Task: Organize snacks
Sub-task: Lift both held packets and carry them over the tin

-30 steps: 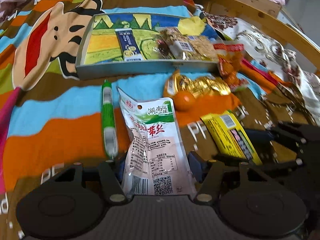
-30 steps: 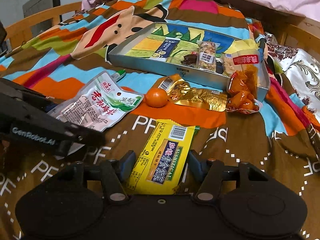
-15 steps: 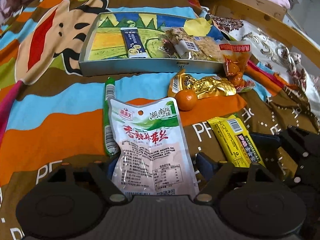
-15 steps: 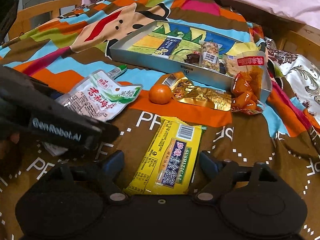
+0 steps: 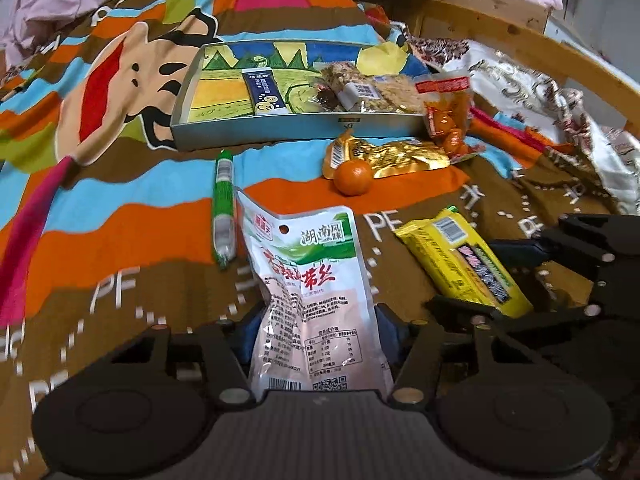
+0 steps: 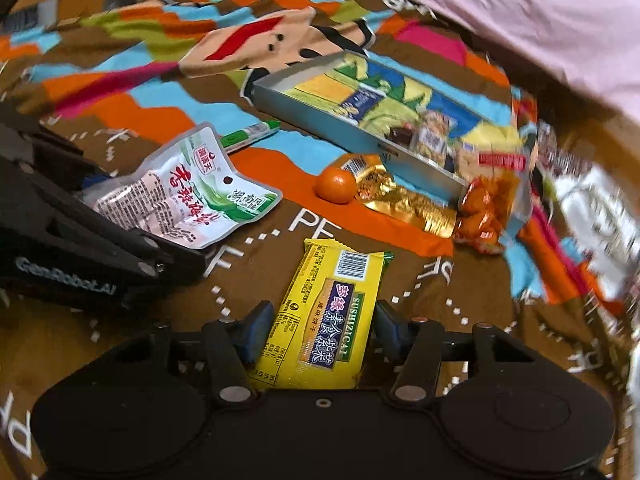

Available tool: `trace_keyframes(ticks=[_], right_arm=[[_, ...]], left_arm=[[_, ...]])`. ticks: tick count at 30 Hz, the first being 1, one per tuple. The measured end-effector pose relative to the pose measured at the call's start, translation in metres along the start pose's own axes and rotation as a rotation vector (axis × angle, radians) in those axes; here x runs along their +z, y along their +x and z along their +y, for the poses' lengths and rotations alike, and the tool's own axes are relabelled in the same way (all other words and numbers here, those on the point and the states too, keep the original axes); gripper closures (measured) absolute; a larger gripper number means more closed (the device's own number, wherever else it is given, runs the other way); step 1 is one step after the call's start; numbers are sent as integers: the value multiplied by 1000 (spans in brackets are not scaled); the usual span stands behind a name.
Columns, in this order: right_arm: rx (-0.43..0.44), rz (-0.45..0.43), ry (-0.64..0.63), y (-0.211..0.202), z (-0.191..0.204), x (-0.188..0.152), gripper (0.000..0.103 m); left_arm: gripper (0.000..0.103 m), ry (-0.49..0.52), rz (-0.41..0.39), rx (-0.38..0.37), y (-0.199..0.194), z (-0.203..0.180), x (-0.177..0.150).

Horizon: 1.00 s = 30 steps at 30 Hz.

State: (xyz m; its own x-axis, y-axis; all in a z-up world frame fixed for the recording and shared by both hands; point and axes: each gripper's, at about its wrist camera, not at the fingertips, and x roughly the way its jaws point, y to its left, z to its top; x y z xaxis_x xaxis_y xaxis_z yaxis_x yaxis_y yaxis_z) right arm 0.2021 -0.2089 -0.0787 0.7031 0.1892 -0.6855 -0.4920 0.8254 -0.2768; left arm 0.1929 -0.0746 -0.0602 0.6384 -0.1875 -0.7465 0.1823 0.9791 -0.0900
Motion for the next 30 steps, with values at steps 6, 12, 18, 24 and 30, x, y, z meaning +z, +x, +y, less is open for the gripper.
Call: trace_keyframes(ticks=[6, 12, 18, 24, 30], right_arm=[[-56, -45, -109, -14, 16, -5, 47], [-91, -100, -120, -20, 16, -2, 47], [-140, -194, -115, -27, 13, 2, 46], [-193, -313, -103, -36, 4, 12, 46], [-245, -419, -96, -38, -19, 32, 46]], left_arm=[[44, -72, -40, -13, -22, 2, -17], [44, -109, -102, -14, -38, 5, -17], [44, -152, -161, -13, -48, 8, -11], [44, -180, -267, -7, -60, 9, 4], [44, -185, -335, 2, -64, 11, 39]])
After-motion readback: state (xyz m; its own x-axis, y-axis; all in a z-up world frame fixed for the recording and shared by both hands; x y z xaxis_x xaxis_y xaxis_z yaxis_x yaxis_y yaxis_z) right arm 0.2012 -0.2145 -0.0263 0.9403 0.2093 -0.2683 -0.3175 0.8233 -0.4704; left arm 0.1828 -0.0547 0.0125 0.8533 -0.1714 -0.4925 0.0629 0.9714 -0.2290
